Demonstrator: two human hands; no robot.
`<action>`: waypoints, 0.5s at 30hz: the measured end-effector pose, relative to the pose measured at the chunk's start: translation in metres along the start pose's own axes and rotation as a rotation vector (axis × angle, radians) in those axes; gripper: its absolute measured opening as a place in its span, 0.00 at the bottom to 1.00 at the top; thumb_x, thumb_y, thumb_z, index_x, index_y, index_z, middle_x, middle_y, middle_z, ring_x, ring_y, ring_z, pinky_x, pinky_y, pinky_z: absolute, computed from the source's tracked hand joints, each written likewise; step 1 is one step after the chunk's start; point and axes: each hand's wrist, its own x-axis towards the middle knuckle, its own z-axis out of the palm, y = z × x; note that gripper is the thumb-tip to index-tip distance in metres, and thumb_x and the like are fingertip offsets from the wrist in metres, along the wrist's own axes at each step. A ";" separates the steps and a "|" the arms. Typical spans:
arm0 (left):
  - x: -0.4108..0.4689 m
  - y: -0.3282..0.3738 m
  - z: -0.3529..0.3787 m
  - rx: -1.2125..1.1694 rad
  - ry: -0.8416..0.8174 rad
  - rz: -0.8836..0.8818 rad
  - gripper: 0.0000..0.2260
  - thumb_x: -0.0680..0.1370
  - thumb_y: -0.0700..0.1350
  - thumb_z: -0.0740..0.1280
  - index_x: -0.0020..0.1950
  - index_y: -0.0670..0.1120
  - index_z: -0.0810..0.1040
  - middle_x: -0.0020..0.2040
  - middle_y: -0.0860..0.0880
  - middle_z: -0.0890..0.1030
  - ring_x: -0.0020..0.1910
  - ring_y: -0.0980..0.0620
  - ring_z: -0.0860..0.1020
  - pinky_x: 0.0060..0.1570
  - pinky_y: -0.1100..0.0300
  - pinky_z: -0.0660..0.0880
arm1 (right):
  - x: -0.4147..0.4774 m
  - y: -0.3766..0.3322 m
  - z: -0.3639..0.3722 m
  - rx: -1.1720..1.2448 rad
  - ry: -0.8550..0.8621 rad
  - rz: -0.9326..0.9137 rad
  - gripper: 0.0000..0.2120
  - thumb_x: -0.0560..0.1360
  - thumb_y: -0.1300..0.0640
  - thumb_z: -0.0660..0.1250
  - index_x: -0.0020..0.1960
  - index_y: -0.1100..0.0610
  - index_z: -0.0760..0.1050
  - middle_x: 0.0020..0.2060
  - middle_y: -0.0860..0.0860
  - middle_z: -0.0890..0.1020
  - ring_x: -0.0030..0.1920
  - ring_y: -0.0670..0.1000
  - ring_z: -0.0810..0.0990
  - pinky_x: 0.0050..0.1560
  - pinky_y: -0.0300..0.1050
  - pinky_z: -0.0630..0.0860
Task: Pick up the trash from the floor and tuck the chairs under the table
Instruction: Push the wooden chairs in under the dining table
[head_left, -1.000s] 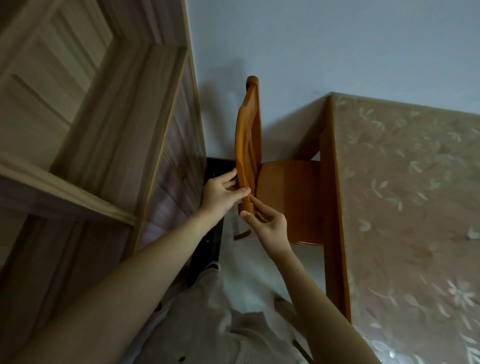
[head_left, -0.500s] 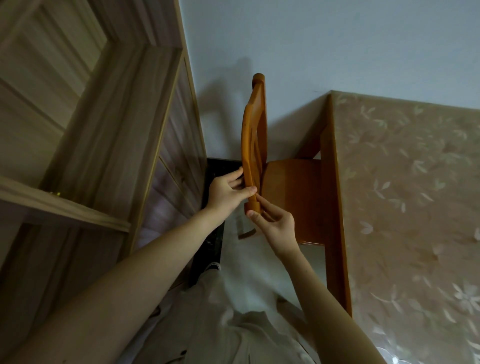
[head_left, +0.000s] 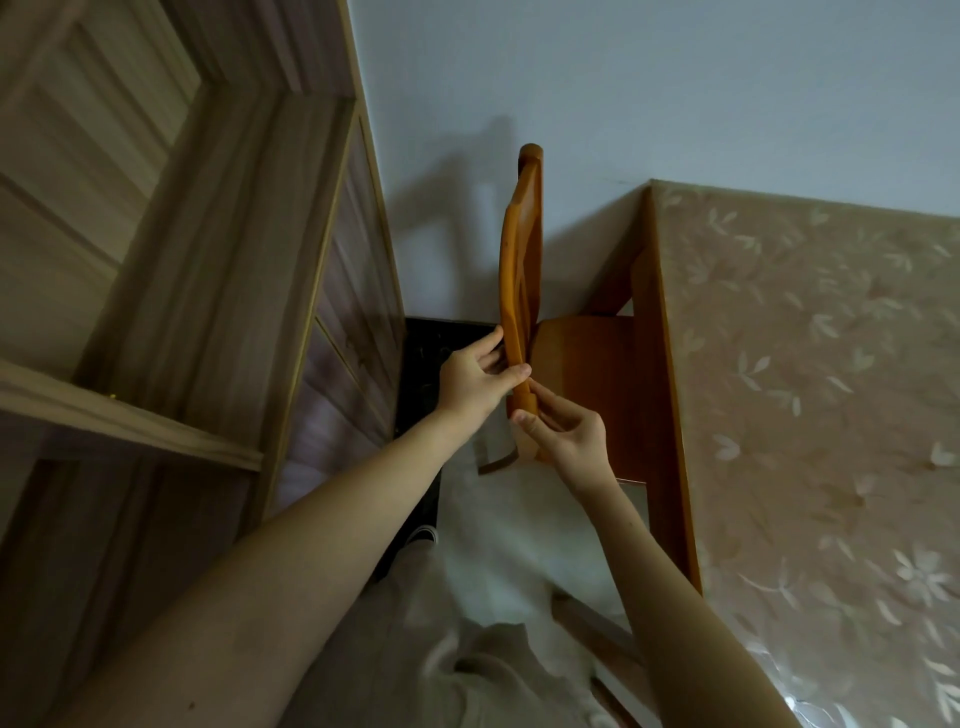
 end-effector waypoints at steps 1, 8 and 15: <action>-0.001 0.000 -0.001 0.005 -0.013 -0.005 0.32 0.72 0.39 0.74 0.73 0.43 0.65 0.67 0.42 0.75 0.62 0.53 0.75 0.57 0.60 0.76 | -0.001 -0.001 0.001 0.000 0.006 0.002 0.26 0.73 0.55 0.75 0.68 0.60 0.74 0.55 0.51 0.85 0.58 0.49 0.83 0.62 0.54 0.77; -0.003 0.008 -0.009 0.150 -0.122 -0.002 0.31 0.76 0.39 0.70 0.76 0.45 0.61 0.69 0.43 0.74 0.67 0.49 0.73 0.64 0.50 0.72 | -0.011 -0.006 0.011 -0.001 0.065 0.006 0.25 0.73 0.57 0.74 0.68 0.60 0.74 0.57 0.52 0.83 0.58 0.47 0.82 0.62 0.50 0.77; -0.025 0.039 -0.022 0.613 -0.075 0.245 0.21 0.80 0.47 0.65 0.72 0.46 0.69 0.66 0.46 0.76 0.66 0.50 0.72 0.63 0.59 0.69 | -0.032 -0.038 -0.013 -0.312 0.098 -0.195 0.25 0.73 0.50 0.74 0.68 0.55 0.75 0.60 0.48 0.81 0.59 0.37 0.77 0.60 0.30 0.73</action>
